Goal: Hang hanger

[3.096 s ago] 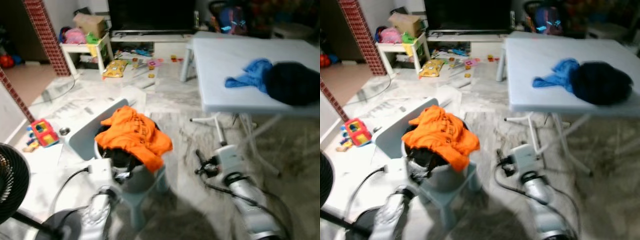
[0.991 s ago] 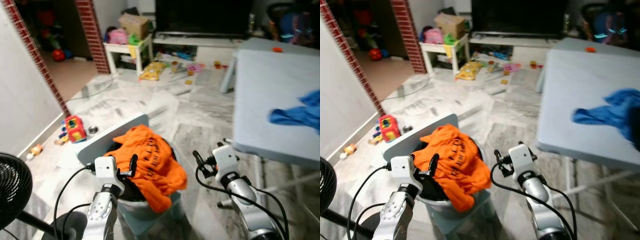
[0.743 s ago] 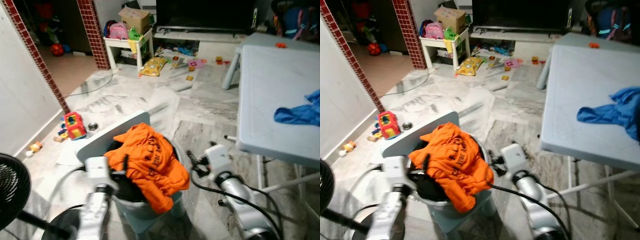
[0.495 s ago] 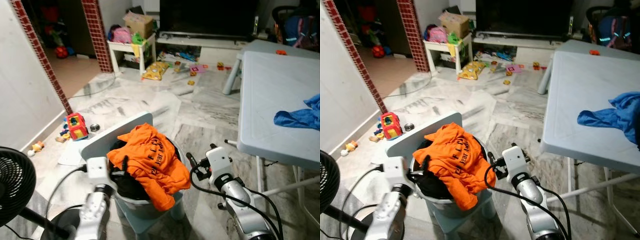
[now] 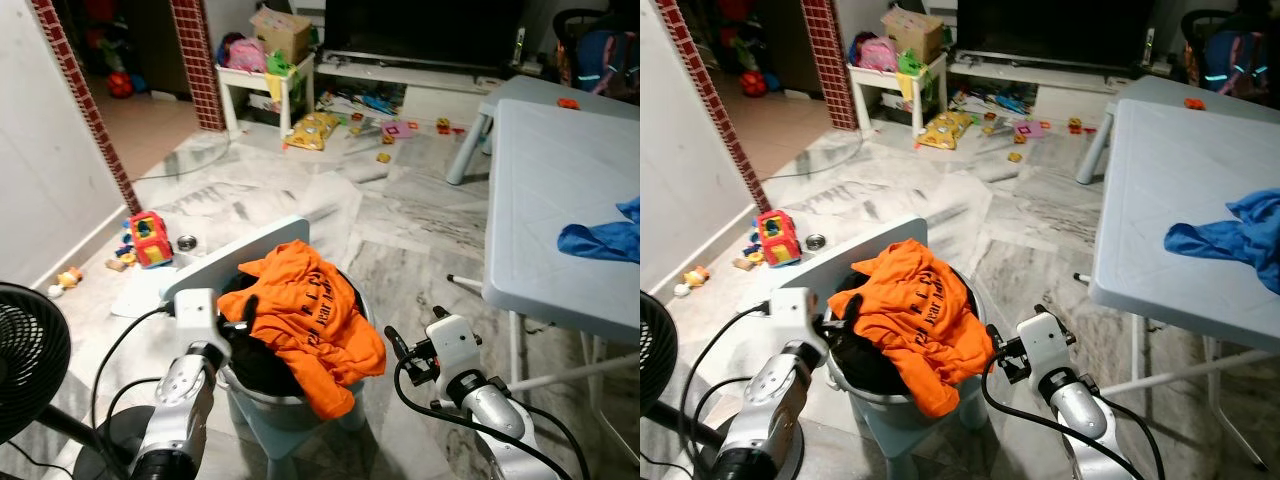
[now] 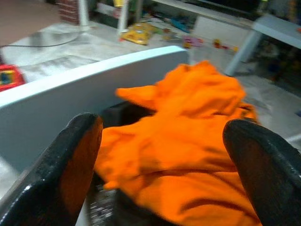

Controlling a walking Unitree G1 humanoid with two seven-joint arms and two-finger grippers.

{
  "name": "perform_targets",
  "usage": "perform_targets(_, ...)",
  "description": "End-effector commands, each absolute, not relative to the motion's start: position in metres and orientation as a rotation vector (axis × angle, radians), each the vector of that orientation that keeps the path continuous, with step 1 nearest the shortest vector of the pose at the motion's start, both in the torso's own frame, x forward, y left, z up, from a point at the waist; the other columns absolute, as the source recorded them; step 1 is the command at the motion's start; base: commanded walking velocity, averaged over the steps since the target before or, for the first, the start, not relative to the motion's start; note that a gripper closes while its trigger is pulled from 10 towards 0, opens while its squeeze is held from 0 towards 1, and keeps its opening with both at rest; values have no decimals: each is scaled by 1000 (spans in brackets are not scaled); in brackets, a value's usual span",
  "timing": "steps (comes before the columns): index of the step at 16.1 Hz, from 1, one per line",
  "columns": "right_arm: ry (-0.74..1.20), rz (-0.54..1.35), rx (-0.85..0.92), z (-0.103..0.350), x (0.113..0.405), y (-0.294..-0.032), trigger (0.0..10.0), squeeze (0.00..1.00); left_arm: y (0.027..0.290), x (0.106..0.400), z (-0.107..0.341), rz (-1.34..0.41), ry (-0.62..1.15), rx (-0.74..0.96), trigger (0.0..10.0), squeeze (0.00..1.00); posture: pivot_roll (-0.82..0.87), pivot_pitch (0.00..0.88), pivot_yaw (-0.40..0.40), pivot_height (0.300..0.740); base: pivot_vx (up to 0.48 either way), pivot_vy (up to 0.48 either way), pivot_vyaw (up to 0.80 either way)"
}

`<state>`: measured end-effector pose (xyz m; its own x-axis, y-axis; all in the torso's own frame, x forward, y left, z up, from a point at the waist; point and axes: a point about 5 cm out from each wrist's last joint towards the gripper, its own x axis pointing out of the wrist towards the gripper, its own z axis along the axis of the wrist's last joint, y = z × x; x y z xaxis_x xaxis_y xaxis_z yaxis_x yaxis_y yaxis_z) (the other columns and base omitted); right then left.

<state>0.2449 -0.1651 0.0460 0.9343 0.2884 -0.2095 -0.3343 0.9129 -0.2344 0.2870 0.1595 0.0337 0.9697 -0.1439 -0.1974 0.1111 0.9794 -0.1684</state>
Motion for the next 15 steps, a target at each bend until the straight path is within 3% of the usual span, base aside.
perform_targets(1,177,318,-274,49,242,-167,10000,0,157,289,35,-155,216,-152,10000,0,-152,6,-15,740,0,0,0)
perform_targets(8,228,268,-285,54,213,-181,10000,0,156,291,37,-157,207,-187,10000,0,-224,79,30,740,0,0,0)
perform_targets(13,252,231,-293,57,203,-189,10000,0,125,285,44,-221,177,-202,10000,0,-242,127,47,740,0,0,0)
perform_targets(15,274,224,-294,56,194,-192,10000,0,123,281,46,-169,153,-193,10000,0,-247,157,52,740,0,0,0)
